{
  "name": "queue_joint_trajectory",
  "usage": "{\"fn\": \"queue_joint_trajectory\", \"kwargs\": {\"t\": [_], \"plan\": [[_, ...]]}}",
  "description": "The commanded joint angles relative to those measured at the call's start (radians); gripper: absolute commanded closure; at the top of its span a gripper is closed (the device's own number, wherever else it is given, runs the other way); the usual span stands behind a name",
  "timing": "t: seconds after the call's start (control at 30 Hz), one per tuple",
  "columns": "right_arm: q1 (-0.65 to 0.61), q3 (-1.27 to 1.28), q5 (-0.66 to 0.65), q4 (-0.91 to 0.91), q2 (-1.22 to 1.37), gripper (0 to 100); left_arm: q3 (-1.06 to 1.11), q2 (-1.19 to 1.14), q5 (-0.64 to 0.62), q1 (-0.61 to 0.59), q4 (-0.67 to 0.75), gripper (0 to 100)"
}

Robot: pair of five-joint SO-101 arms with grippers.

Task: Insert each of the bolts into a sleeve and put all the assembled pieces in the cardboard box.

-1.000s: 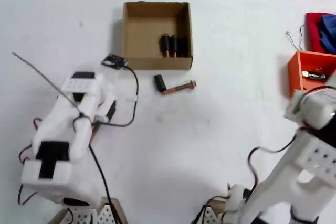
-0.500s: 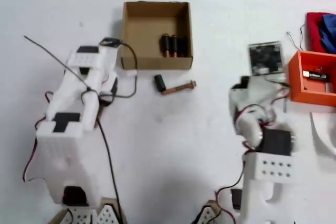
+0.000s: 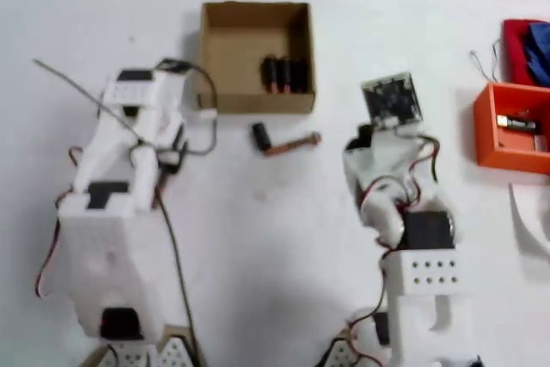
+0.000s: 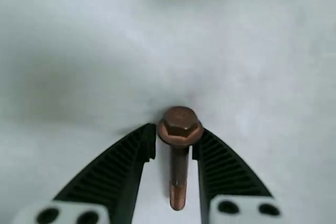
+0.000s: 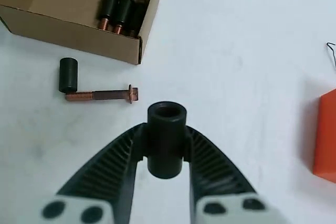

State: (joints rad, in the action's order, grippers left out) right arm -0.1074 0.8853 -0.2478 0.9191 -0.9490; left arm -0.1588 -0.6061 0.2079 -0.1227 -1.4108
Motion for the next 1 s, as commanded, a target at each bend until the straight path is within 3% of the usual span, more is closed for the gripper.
{"fn": "queue_joint_trajectory", "kwargs": {"t": [0.0, 0.3, 0.43, 0.67, 0.97], "plan": [[-0.004, -0.011, -0.005, -0.024, -0.028, 97.5, 0.005, -0.006, 0.028, 0.017, -0.014, 85], [-0.007, -0.012, -0.005, -0.024, -0.03, 97.5, 0.036, -0.006, 0.084, 0.028, 0.038, 86], [-0.01, -0.015, -0.005, -0.025, -0.038, 97.5, 0.044, -0.006, 0.084, 0.029, 0.023, 98], [-0.01, -0.031, -0.005, -0.035, -0.03, 97.5, 0.021, 0.015, 0.083, 0.037, -0.035, 97], [-0.01, -0.017, -0.005, -0.15, -0.027, 97.5, -0.236, 0.339, 0.078, 0.152, -0.282, 97]]}}
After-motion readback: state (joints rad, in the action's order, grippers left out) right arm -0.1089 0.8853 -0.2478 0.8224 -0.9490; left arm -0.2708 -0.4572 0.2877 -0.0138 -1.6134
